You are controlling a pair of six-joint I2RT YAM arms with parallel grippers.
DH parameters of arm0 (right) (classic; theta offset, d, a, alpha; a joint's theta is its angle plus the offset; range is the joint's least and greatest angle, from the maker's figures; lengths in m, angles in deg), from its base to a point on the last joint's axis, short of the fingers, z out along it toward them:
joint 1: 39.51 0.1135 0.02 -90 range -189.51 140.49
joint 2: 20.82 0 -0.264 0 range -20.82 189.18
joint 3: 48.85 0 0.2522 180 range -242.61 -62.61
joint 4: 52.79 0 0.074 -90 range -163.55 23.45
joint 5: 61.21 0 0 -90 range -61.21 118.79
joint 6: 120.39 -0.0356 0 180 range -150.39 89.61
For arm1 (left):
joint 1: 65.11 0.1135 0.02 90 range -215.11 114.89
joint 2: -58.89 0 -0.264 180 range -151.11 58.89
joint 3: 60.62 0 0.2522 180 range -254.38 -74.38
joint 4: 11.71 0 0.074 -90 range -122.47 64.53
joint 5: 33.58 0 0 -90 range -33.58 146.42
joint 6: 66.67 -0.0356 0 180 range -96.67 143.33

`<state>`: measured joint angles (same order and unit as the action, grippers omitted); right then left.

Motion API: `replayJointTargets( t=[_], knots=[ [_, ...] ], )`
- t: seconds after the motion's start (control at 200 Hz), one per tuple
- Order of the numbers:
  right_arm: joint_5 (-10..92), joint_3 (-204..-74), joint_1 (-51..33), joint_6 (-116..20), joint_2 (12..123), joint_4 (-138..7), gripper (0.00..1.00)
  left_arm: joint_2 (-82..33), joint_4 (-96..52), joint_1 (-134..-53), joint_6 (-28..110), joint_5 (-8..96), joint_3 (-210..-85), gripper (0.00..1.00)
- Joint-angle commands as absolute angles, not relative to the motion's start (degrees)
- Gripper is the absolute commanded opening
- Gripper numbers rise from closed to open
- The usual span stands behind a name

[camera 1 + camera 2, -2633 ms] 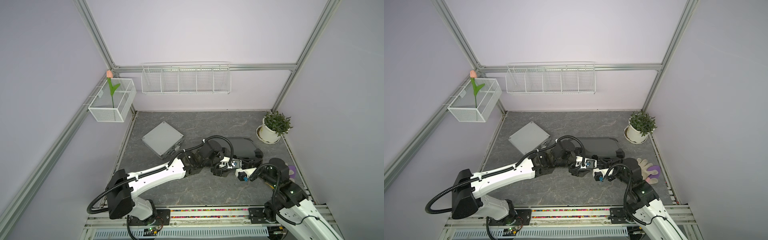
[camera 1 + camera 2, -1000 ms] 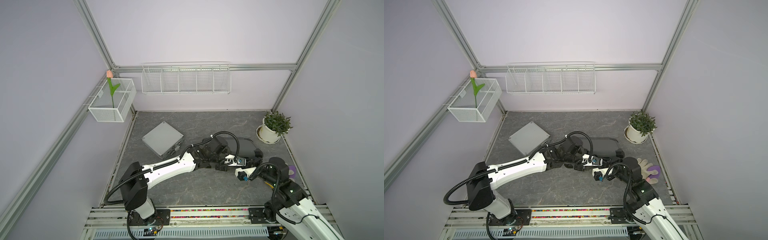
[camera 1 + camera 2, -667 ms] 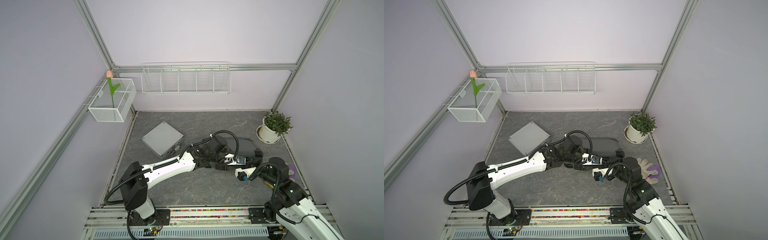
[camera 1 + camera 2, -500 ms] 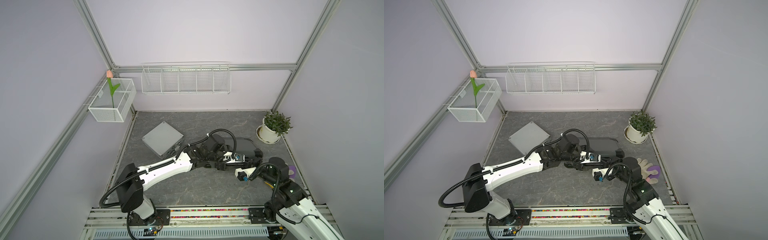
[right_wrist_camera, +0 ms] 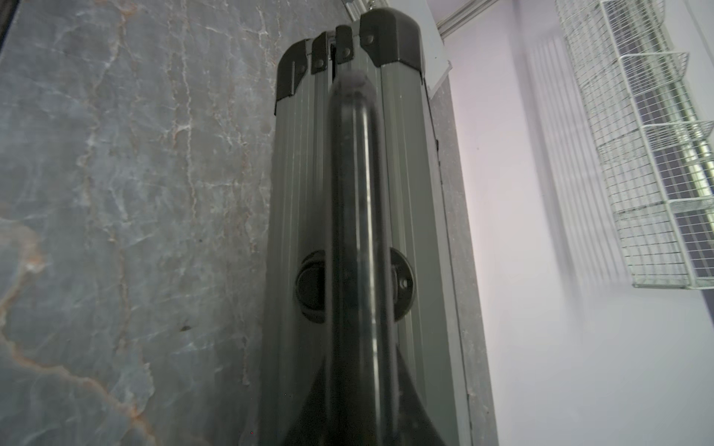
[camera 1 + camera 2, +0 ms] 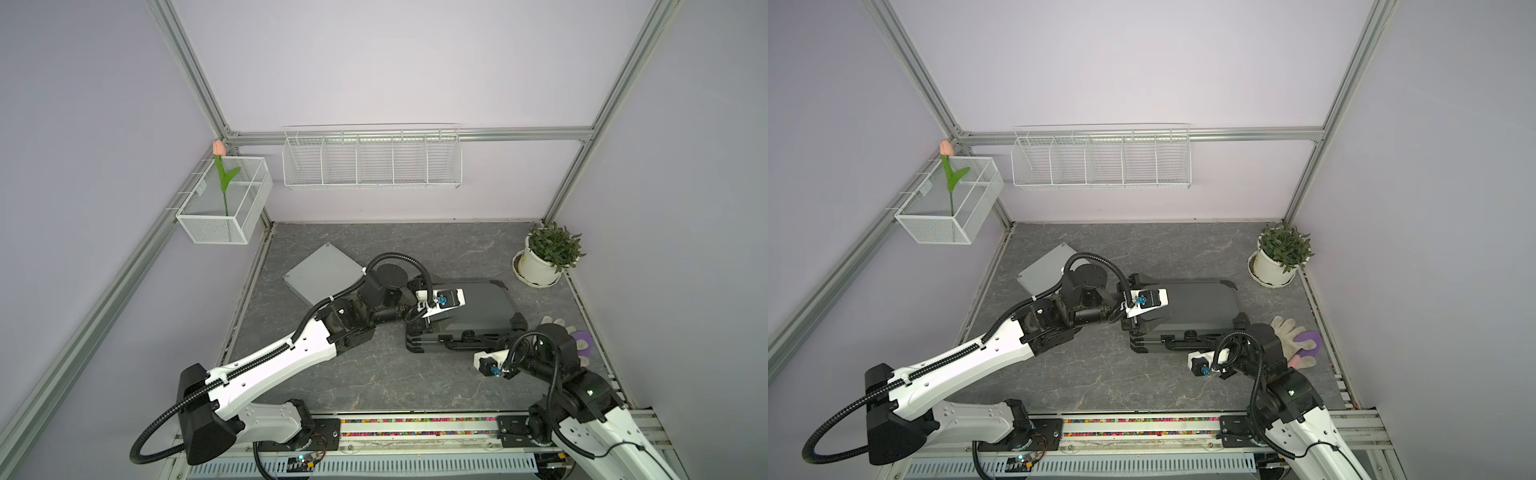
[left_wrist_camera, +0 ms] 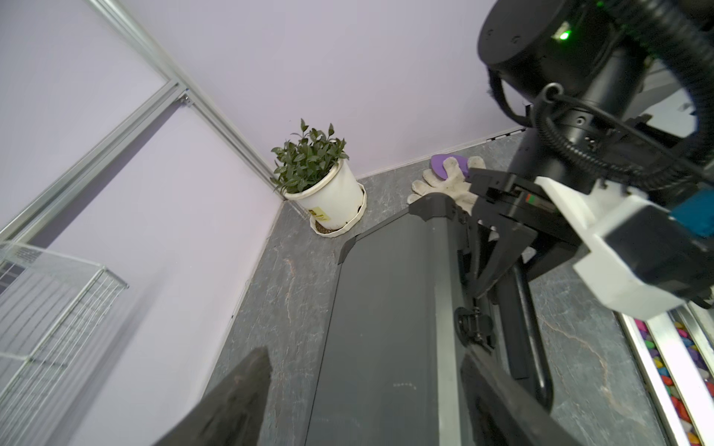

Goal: Open the poker set cases
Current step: Place the poker set case at the center of the board.

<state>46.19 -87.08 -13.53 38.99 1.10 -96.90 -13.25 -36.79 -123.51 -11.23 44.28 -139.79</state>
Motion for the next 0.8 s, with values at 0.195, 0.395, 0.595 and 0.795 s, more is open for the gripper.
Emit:
replayJointTargets(
  t=[0.195,0.395,0.595,0.795],
  knots=[
    [53.0,-86.6,-13.2,34.6,-2.7,-94.7,0.07,-18.8,-35.4,-122.8,1.3,57.5,-138.4,0.77],
    [52.4,-84.8,-13.2,34.6,-3.2,-96.9,0.07,-24.0,-34.8,-122.7,7.9,59.1,-138.3,0.77],
    [51.3,-83.3,-13.2,34.9,-4.7,-99.7,0.07,-28.1,-32.6,-122.8,12.3,60.9,-137.2,0.76],
    [51.3,-83.8,-13.1,36.1,-3.9,-102.3,0.11,-31.2,-33.7,-122.8,13.4,62.0,-136.0,0.76]
  ],
)
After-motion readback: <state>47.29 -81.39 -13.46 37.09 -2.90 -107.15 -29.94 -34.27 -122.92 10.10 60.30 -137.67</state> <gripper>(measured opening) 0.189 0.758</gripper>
